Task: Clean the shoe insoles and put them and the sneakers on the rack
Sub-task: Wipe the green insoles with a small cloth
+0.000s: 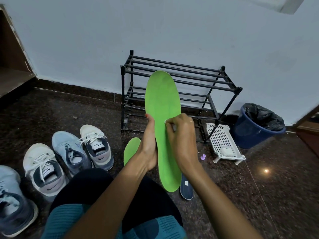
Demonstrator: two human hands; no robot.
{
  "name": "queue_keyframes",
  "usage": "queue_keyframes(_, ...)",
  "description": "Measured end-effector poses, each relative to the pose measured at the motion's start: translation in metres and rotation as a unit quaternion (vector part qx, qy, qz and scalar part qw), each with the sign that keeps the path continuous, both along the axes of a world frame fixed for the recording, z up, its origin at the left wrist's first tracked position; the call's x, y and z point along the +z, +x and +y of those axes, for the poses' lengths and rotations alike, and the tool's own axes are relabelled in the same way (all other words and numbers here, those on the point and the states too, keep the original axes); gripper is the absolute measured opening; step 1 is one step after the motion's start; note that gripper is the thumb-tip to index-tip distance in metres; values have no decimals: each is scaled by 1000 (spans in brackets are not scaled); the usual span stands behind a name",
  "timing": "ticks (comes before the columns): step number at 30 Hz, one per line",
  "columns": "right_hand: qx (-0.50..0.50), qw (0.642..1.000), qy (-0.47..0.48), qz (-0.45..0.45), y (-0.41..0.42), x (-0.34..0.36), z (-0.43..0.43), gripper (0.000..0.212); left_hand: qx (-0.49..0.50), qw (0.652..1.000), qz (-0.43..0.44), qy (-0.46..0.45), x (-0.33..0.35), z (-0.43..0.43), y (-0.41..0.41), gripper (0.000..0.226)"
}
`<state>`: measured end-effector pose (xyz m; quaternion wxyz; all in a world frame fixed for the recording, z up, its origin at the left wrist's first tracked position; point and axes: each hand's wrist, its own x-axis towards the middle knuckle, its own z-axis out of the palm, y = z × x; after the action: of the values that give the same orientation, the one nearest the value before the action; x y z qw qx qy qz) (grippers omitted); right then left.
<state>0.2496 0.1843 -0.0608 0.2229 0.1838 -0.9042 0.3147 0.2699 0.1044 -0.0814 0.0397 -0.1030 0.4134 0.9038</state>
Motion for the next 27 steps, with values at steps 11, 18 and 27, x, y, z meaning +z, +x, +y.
queue_keyframes(11,-24,1000,-4,19,-11,5,-2,15,-10,1000,-5,10,1,1,1,67)
queue_keyframes(18,-49,999,-17,4,-23,9,4,17,-25,1000,-4,-11,2,3,1,66)
queue_keyframes(27,-24,999,8,39,-12,5,-2,12,-16,1000,2,7,3,2,1,64)
